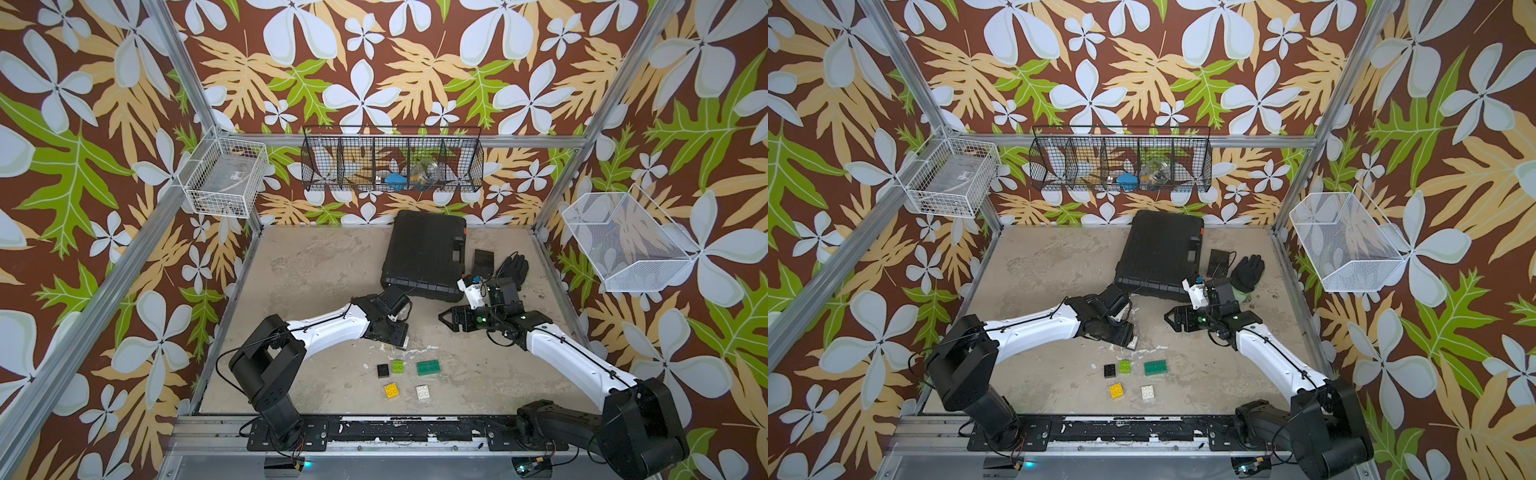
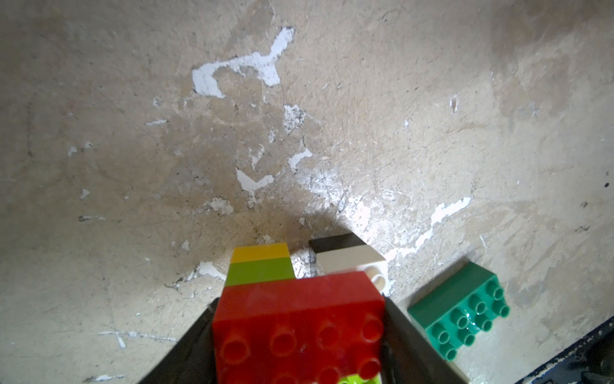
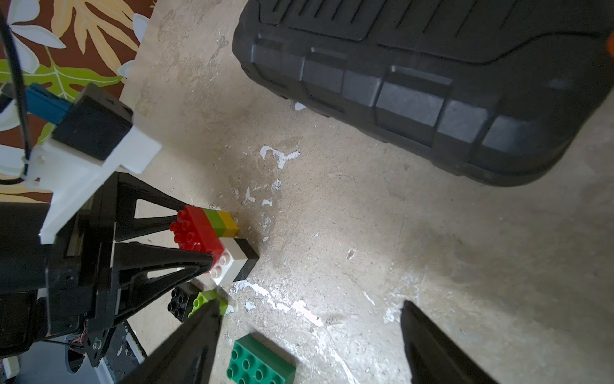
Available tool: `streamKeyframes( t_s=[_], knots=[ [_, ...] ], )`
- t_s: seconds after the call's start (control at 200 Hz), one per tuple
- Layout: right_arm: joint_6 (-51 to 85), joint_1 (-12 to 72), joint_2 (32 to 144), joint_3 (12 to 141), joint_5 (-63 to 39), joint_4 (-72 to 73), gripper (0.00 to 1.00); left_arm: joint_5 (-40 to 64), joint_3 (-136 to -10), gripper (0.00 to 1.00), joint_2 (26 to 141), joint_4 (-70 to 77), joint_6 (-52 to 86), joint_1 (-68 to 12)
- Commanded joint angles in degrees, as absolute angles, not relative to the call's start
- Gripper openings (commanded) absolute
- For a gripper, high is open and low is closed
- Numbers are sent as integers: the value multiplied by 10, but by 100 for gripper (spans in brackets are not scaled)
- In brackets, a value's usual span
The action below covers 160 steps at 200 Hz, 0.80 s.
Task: Assemble a giraffe with lego
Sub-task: Assemble the lego brick with the lego brick.
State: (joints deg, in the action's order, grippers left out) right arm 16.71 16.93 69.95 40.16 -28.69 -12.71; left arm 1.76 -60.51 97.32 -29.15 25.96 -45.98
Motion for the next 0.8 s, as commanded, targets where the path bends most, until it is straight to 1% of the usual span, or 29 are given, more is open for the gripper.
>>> streamKeyframes(
  t_s=[0.0, 0.12, 0.375, 0.465, 0.535, 0.576, 0.796],
  knots=[
    [157, 166, 696, 411, -294, -130, 87, -9, -596, 68, 1000, -423, 266, -460],
    [158, 166, 695, 419, -291, -136, 86, -5, -615, 74, 995, -420, 269, -459],
    [167, 167, 688, 428, -288, -143, 86, 3, -627, 77, 976, -407, 270, -460],
    [167, 166, 688, 431, -287, -146, 86, 10, -625, 82, 963, -403, 271, -460],
    [165, 167, 690, 431, -284, -148, 87, 15, -626, 88, 952, -399, 275, -460],
    [163, 166, 690, 431, -283, -149, 87, 19, -627, 90, 946, -397, 276, -460],
    [153, 167, 688, 432, -271, -167, 87, 36, -634, 92, 922, -382, 280, -460]
  ],
)
